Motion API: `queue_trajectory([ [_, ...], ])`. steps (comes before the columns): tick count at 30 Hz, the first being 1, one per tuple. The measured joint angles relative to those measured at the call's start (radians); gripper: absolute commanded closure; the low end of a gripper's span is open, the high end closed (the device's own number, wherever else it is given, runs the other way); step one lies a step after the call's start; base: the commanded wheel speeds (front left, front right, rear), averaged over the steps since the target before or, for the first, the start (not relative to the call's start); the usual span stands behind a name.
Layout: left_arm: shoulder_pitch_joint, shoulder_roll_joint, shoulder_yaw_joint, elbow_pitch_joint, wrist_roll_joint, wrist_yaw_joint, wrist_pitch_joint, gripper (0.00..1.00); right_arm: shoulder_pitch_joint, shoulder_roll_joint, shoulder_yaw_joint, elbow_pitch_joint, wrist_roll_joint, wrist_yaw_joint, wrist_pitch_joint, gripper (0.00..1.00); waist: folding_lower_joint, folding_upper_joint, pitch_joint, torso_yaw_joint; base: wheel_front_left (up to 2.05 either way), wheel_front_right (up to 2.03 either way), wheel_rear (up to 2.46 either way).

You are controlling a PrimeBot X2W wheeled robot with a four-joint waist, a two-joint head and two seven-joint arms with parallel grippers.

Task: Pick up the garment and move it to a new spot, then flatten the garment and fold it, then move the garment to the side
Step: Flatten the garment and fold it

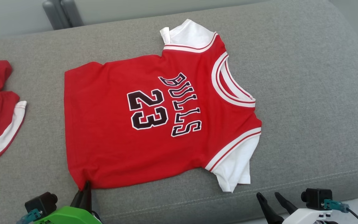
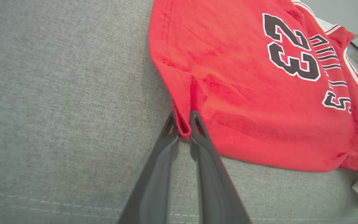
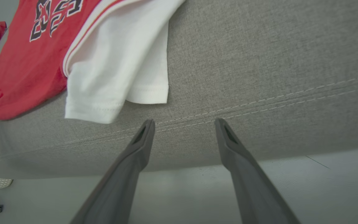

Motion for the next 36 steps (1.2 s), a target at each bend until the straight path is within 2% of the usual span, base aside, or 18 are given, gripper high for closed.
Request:
queue_trajectory([
  [13,0.039,0.000,0.022,0.020,-0.014,0.016,0.003,0.79,0.015,0.005,-0.009,0.027,0.007,0.011,-0.026,0.00,0.0000,0.0000,-0.023,0.040,0.00,0.00,0.00],
  [14,0.044,0.001,0.024,0.023,-0.015,0.017,0.008,0.75,0.015,0.008,-0.015,0.028,0.013,0.011,-0.032,0.00,0.0000,0.0000,-0.024,0.041,0.00,0.00,0.00],
  [17,0.052,0.004,0.024,0.027,-0.016,0.018,0.014,0.50,0.015,0.013,-0.027,0.034,0.025,0.011,-0.038,0.00,0.0000,0.0000,-0.026,0.043,0.00,0.00,0.00],
  [18,0.053,0.004,0.024,0.026,-0.016,0.018,0.014,0.24,0.015,0.014,-0.030,0.035,0.026,0.011,-0.043,0.00,0.0000,0.0000,-0.027,0.044,0.00,0.00,0.00],
  [19,0.055,0.004,0.024,0.025,-0.016,0.018,0.014,0.07,0.015,0.015,-0.034,0.037,0.029,0.011,-0.044,0.00,0.0000,0.0000,-0.027,0.045,0.00,0.00,0.00],
  [20,0.056,0.004,0.024,0.023,-0.016,0.018,0.014,0.00,0.015,0.015,-0.037,0.039,0.033,0.011,-0.045,0.00,0.0000,0.0000,-0.027,0.046,0.00,0.00,0.00],
  [36,0.053,-0.002,0.016,-0.013,-0.016,0.018,0.012,0.00,-0.067,0.066,-0.054,0.124,0.064,0.026,-0.067,0.00,0.0000,0.0000,-0.002,0.047,0.00,0.00,0.00],
])
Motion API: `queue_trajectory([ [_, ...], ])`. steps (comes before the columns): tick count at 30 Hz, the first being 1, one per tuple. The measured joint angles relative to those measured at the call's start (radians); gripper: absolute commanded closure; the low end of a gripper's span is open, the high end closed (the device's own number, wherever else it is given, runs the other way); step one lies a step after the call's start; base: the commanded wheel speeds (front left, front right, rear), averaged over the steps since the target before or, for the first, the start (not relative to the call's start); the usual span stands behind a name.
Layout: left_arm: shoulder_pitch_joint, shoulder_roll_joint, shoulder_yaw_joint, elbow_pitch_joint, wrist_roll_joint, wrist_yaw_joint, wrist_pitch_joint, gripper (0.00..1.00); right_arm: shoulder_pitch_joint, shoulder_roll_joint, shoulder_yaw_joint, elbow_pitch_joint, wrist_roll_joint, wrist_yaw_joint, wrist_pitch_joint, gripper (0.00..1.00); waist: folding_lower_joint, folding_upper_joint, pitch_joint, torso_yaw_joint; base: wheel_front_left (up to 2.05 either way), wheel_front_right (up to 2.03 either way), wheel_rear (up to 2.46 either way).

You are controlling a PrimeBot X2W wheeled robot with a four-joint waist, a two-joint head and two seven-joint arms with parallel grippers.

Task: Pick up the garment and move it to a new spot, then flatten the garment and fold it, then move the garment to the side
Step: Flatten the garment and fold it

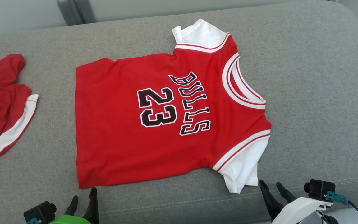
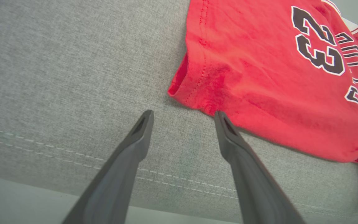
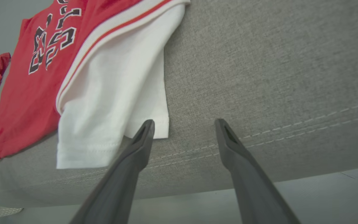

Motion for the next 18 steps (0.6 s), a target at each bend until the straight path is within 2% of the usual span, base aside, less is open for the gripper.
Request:
queue_trajectory([
  [16,-0.033,-0.007,-0.015,-0.025,0.003,0.000,-0.002,0.00,-0.069,0.037,0.027,0.117,0.002,0.022,0.015,0.00,0.0000,0.0000,0.021,0.053,0.00,0.00,0.00],
  [18,-0.033,-0.007,-0.015,-0.026,0.003,0.000,-0.003,0.00,-0.074,0.039,0.027,0.129,0.002,0.027,0.014,0.07,0.0000,0.0000,0.021,0.054,0.00,0.00,0.00],
])
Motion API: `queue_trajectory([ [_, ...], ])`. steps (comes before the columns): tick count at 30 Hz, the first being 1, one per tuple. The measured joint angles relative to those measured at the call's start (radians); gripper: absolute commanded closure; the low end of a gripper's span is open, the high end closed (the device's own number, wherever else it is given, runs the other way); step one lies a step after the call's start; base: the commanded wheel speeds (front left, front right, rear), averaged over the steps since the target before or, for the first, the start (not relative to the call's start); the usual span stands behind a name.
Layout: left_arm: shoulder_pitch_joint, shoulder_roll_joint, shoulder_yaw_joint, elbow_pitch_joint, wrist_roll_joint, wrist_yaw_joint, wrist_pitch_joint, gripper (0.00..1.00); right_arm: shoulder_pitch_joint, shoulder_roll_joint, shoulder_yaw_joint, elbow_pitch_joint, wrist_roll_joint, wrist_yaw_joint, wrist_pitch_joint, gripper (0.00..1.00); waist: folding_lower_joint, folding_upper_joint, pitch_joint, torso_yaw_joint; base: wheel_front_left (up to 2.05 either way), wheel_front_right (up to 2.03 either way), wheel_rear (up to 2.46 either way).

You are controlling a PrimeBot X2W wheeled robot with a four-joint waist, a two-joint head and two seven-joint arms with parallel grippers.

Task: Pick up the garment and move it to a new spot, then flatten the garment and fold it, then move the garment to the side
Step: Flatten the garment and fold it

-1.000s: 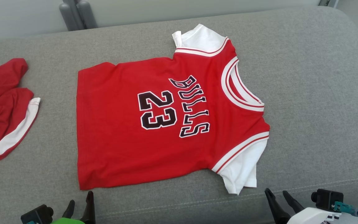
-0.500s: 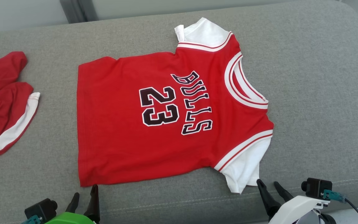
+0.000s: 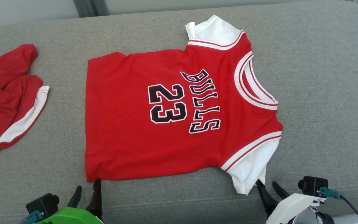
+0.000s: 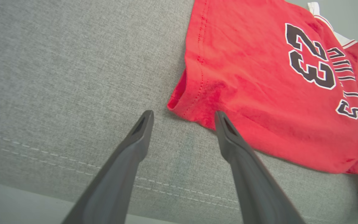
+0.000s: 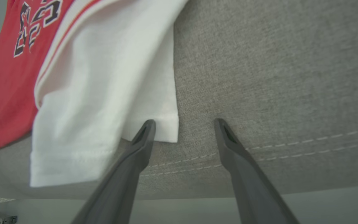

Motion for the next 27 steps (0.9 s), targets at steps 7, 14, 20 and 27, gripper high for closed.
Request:
queue_trajectory([
  [7,0.000,0.000,0.000,-0.002,0.000,0.000,0.000,0.00,-0.016,0.004,0.003,0.040,0.000,0.014,-0.005,0.62,0.0000,0.0000,0.001,0.005,0.00,0.00,0.00],
  [14,0.000,-0.002,0.000,-0.002,0.000,0.000,0.000,0.00,-0.031,0.027,0.013,0.068,0.002,0.044,-0.009,0.94,0.0000,0.0000,-0.001,0.005,0.00,0.00,0.00],
  [20,-0.001,-0.006,0.000,-0.002,0.000,0.000,-0.001,0.00,-0.039,0.035,0.019,0.087,0.005,0.062,-0.016,1.00,0.0000,0.0000,-0.004,-0.001,0.00,0.00,0.00],
  [27,0.000,-0.014,0.007,0.001,-0.004,0.000,-0.009,0.00,-0.047,0.042,0.023,0.101,0.011,0.079,-0.023,1.00,0.0000,0.0000,-0.013,-0.022,0.00,0.00,0.00],
])
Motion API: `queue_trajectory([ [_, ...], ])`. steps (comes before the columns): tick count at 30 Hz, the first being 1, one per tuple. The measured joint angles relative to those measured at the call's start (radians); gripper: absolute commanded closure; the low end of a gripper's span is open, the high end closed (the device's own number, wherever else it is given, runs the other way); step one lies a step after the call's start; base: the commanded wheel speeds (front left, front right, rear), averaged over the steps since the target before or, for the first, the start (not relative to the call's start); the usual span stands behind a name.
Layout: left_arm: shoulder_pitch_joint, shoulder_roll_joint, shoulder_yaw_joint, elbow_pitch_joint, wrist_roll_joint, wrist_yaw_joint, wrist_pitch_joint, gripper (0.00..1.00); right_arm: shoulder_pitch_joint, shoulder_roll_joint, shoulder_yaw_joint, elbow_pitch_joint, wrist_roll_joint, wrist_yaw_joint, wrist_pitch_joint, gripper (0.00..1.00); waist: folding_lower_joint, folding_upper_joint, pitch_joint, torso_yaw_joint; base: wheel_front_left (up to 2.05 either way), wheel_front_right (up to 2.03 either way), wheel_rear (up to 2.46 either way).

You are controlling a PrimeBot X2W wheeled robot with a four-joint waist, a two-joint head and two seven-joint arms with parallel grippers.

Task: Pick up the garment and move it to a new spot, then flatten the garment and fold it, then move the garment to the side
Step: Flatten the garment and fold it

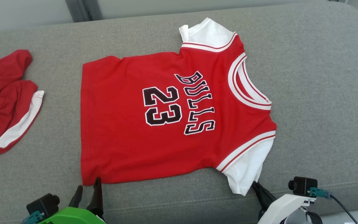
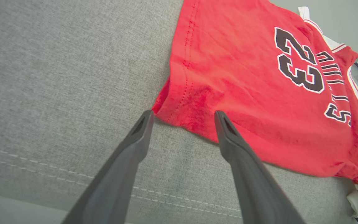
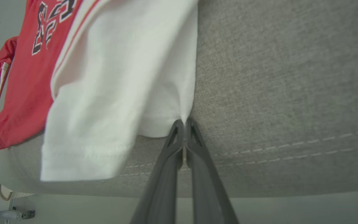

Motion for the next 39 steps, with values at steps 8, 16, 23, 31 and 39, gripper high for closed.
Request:
queue_trajectory([
  [8,0.001,-0.017,0.027,0.027,-0.062,-0.003,0.010,0.00,0.000,0.000,-0.018,0.001,0.009,0.008,-0.021,1.00,0.0000,0.0000,-0.002,-0.018,0.00,0.00,0.00],
  [16,0.000,-0.021,0.053,0.046,-0.106,-0.027,0.019,0.00,0.000,-0.011,-0.035,0.000,0.009,0.008,-0.035,1.00,0.0000,0.0000,-0.004,-0.029,0.00,0.00,0.00],
  [23,-0.002,-0.025,0.055,0.053,-0.123,-0.053,0.024,0.82,0.000,-0.015,-0.044,0.000,0.018,0.008,-0.039,1.00,0.0000,0.0000,-0.011,-0.040,0.00,0.00,0.00],
  [31,-0.003,-0.025,0.055,0.068,-0.123,-0.070,0.024,1.00,0.017,-0.026,-0.065,0.001,0.046,0.009,-0.047,1.00,0.0000,0.0000,-0.032,-0.044,0.00,0.00,0.00],
  [39,-0.002,-0.025,0.056,0.083,-0.125,-0.079,0.023,1.00,0.044,-0.044,-0.091,0.001,0.062,0.009,-0.056,1.00,0.0000,0.0000,-0.055,-0.048,0.00,0.00,0.00],
])
